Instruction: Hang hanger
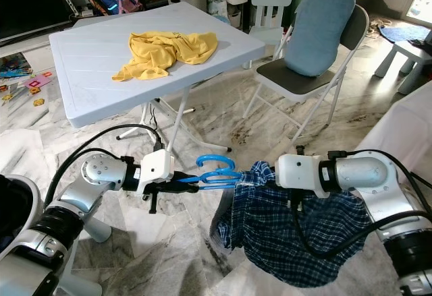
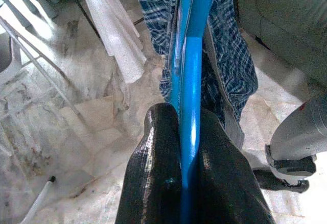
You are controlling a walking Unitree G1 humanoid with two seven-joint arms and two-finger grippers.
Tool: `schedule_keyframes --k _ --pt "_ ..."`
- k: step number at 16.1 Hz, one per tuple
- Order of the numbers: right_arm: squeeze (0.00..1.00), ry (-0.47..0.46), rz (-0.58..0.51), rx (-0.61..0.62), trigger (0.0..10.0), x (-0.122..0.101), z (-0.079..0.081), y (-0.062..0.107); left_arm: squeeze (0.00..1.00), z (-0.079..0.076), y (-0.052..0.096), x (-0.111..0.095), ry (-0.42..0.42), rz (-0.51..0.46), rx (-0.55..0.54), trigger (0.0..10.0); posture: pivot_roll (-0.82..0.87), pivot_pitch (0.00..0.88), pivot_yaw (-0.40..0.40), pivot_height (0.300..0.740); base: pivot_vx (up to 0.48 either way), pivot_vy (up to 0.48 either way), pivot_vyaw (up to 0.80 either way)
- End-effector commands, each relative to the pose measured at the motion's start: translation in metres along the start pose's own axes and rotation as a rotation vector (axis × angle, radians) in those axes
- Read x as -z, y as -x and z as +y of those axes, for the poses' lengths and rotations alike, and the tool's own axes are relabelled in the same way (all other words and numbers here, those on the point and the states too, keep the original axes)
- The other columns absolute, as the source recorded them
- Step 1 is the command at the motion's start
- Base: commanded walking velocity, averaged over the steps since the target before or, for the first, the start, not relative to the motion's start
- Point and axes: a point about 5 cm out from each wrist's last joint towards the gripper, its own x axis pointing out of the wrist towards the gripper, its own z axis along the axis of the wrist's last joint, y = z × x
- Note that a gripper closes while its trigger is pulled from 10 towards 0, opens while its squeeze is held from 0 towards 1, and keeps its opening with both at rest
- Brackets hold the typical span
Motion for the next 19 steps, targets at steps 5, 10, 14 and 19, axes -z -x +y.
schedule_keyframes --k 5,10,14,19 --pt "1.00 -0.045 -0.064 0.110 10.0 -0.012 -0.029 -0.003 0.00 -0.009 0.005 0.017 0.168 -0.086 -0.147 0.0 -0.26 0.000 0.032 0.740 0.000 0.000 0.00" --pt "1.00 -0.011 -0.051 0.137 10.0 -0.016 -0.042 -0.009 0.00 -0.013 0.008 0.025 0.319 -0.182 -0.303 0.0 -0.25 0.000 0.024 0.740 0.000 0.000 0.00" --pt "1.00 0.005 -0.026 0.187 10.0 -0.013 -0.051 -0.011 0.00 -0.018 0.009 0.030 0.454 -0.256 -0.391 0.0 -0.25 0.000 0.025 0.740 0.000 0.000 0.00" --pt "1.00 0.031 -0.001 0.313 10.0 -0.011 -0.062 -0.018 0.00 -0.020 0.005 0.027 0.499 -0.283 -0.427 0.0 -0.24 0.000 0.027 0.740 0.000 0.000 0.00"
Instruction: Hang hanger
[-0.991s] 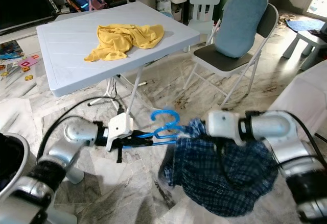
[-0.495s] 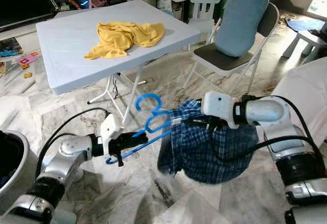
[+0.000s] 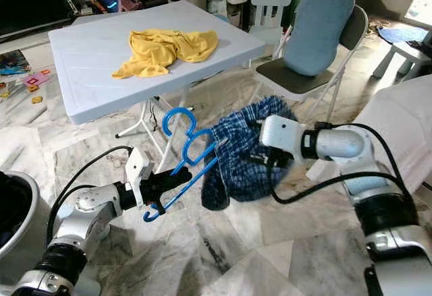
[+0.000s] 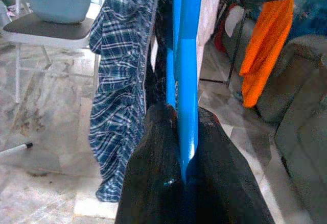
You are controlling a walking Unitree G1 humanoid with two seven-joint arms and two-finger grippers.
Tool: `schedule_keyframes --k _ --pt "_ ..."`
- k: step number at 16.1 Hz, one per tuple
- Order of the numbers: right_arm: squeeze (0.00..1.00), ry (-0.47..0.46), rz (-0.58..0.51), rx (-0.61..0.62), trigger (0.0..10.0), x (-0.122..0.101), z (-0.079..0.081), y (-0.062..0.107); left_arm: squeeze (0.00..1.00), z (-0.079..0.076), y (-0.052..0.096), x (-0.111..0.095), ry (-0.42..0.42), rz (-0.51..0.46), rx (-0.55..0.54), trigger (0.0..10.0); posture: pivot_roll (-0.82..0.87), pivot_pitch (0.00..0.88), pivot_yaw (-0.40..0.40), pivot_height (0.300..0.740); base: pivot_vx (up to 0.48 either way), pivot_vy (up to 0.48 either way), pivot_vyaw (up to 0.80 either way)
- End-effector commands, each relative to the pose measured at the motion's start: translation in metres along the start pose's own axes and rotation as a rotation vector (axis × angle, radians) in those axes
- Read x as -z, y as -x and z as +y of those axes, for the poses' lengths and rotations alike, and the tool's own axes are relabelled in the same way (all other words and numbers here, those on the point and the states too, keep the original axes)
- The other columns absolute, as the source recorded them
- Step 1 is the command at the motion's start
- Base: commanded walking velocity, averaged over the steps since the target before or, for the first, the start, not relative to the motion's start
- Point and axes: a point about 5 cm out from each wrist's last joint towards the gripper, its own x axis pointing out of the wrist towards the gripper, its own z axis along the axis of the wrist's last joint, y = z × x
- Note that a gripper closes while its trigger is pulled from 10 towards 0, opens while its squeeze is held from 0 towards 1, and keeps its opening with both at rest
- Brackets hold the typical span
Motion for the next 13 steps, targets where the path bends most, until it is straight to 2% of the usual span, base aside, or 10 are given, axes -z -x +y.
schedule_keyframes --k 1,2,4,7,8,10,11,12,13 --pt "1.00 0.016 0.006 0.073 10.0 -0.004 -0.011 0.000 0.00 0.002 0.000 -0.008 -0.002 -0.037 -0.021 0.0 -0.24 0.000 0.029 0.740 0.000 0.000 0.00" --pt "1.00 -0.071 0.012 0.156 10.0 0.001 -0.010 -0.005 0.00 0.000 -0.002 -0.009 0.035 -0.058 -0.036 0.0 -0.25 0.000 0.032 0.740 0.000 0.000 0.00" --pt "1.00 -0.159 0.026 0.218 10.0 0.008 -0.002 -0.011 0.00 -0.004 -0.005 -0.011 0.060 -0.075 -0.027 0.0 -0.25 0.000 0.034 0.740 0.000 0.000 0.00" --pt "1.00 -0.363 0.038 0.273 10.0 0.021 0.028 -0.031 0.00 -0.009 -0.008 -0.013 0.071 -0.082 -0.012 0.0 -0.25 0.000 0.042 0.740 0.000 0.000 0.00" --pt "1.00 -0.388 0.037 0.279 10.0 0.022 0.032 -0.034 0.00 -0.009 -0.008 -0.014 0.072 -0.083 -0.011 0.0 -0.25 0.000 0.042 0.740 0.000 0.000 0.00" --pt "1.00 -0.498 0.019 0.342 10.0 0.020 0.040 -0.045 0.00 -0.010 -0.008 -0.016 0.083 -0.083 -0.003 0.0 -0.25 0.000 0.048 0.740 0.000 0.000 0.00" --pt "1.00 -0.494 0.022 0.355 10.0 0.019 0.041 -0.048 0.00 -0.011 -0.009 -0.017 0.082 -0.083 0.001 0.0 -0.25 0.000 0.049 0.740 0.000 0.000 0.00" --pt "1.00 -0.518 0.017 0.377 6.9 0.019 0.040 -0.050 0.00 -0.011 -0.009 -0.017 0.083 -0.082 0.006 0.0 -0.25 0.000 0.049 0.740 0.000 0.000 0.00" --pt "0.87 -0.563 0.009 0.427 0.0 0.017 0.038 -0.053 0.00 -0.013 -0.010 -0.018 0.086 -0.081 0.014 0.0 -0.24 0.000 0.048 0.740 0.000 0.000 0.00"
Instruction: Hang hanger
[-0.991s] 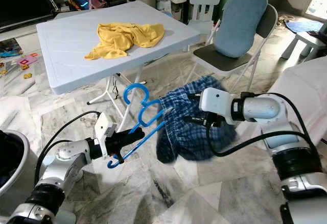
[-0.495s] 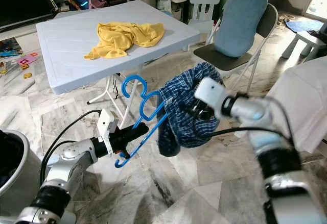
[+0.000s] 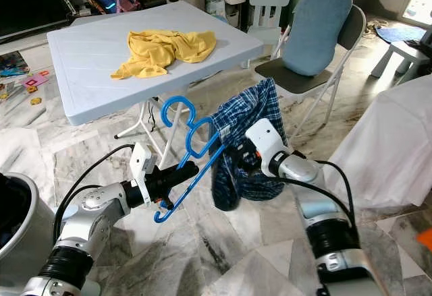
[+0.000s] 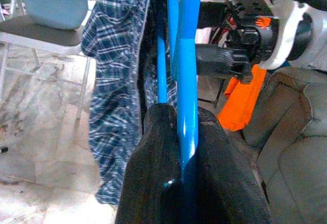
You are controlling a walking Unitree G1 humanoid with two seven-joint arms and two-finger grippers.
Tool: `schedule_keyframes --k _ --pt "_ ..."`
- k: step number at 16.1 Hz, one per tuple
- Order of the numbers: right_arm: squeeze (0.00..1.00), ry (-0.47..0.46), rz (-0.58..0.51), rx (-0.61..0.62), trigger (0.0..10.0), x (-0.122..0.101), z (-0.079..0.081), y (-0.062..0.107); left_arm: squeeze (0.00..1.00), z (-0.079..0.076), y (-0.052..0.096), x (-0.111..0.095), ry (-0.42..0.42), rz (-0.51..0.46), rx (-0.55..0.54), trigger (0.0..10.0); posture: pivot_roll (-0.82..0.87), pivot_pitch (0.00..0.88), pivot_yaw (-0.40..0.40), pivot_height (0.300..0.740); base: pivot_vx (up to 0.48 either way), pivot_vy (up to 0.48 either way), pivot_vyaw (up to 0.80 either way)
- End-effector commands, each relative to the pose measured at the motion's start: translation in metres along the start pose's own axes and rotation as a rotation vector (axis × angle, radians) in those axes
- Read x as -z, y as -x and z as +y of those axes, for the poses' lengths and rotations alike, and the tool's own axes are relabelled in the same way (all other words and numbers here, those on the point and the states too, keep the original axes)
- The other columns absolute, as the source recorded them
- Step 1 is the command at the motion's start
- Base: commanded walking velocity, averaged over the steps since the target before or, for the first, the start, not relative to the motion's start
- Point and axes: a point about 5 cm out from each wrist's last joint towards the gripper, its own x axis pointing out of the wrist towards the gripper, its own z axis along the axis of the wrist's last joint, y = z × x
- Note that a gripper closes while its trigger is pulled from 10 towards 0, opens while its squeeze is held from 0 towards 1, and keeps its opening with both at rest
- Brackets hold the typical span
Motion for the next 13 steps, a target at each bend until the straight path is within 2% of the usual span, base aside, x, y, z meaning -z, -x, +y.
schedule_keyframes --k 1,2,7,13 --pt "0.25 -0.033 -0.037 0.025 0.0 -0.010 -0.003 -0.003 0.00 -0.002 0.000 -0.006 -0.017 -0.015 0.009 0.0 -0.24 0.000 0.047 0.740 0.000 0.000 0.00" --pt "0.00 -0.042 -0.038 0.021 0.0 -0.010 -0.002 -0.003 0.00 -0.002 0.000 -0.006 -0.017 -0.014 0.009 0.0 -0.24 0.000 0.045 0.740 0.000 0.000 0.00" --pt "0.00 -0.042 -0.031 0.037 0.0 -0.009 -0.006 -0.001 0.00 0.000 0.003 -0.006 -0.017 -0.008 -0.006 0.0 -0.24 0.000 0.039 0.740 0.000 0.000 0.00" --pt "0.00 -0.089 -0.066 0.140 0.0 -0.009 -0.016 0.001 0.00 0.001 0.004 -0.008 -0.021 -0.011 -0.010 0.0 -0.25 0.000 0.041 0.740 0.000 0.000 0.00"
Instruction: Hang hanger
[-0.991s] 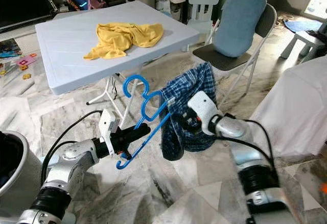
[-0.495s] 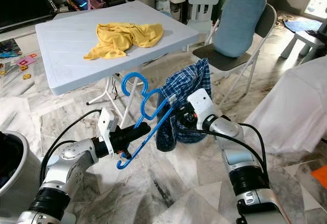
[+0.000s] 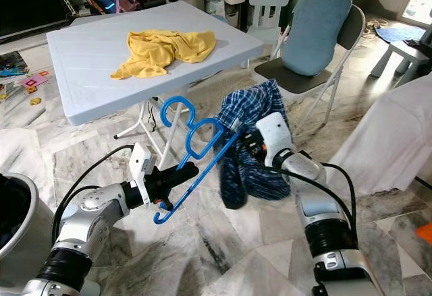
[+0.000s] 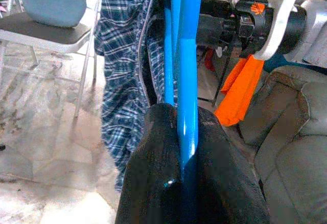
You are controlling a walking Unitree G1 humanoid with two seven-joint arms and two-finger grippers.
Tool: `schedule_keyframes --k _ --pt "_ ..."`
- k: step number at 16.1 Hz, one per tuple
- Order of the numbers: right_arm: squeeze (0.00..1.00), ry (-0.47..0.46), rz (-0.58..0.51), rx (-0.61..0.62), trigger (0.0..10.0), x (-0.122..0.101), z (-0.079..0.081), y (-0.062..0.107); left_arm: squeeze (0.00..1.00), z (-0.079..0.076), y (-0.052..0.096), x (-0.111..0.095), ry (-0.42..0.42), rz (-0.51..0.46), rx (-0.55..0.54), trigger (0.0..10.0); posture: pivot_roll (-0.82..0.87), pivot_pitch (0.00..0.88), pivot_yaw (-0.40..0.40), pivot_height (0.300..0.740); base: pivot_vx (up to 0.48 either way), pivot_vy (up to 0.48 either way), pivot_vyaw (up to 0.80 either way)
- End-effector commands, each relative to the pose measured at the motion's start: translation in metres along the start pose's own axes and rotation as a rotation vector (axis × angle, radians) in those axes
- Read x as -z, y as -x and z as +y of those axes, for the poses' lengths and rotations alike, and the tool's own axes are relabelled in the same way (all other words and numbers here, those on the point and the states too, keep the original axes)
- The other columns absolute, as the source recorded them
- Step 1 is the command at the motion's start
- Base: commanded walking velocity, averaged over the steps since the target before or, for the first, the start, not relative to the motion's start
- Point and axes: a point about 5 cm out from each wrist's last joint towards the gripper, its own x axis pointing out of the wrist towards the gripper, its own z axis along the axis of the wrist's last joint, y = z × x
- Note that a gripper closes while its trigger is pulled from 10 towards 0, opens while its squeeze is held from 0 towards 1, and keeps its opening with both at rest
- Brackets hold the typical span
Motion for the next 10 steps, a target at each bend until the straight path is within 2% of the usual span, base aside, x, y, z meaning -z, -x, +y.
schedule_keyframes --k 1,4,8,10 --pt "0.00 -0.008 -0.035 0.024 0.0 -0.009 -0.004 -0.002 0.00 0.003 0.002 -0.008 -0.030 -0.017 -0.011 0.0 -0.24 0.000 0.039 0.740 0.000 0.000 0.00" --pt "0.00 -0.016 -0.047 0.029 0.0 -0.010 -0.008 0.001 0.00 0.005 0.003 -0.009 -0.039 -0.016 -0.025 0.0 -0.25 0.000 0.039 0.740 0.000 0.000 0.00" --pt "0.00 -0.034 -0.099 -0.026 0.0 -0.017 -0.014 0.010 0.00 0.012 0.005 -0.011 -0.065 -0.017 -0.075 0.0 -0.25 0.000 0.039 0.740 0.000 0.000 0.00" --pt "0.00 -0.053 -0.116 -0.008 0.0 -0.021 -0.021 0.012 0.00 0.012 0.004 -0.011 -0.070 -0.013 -0.075 0.0 -0.25 0.000 0.037 0.740 0.000 0.000 0.00"
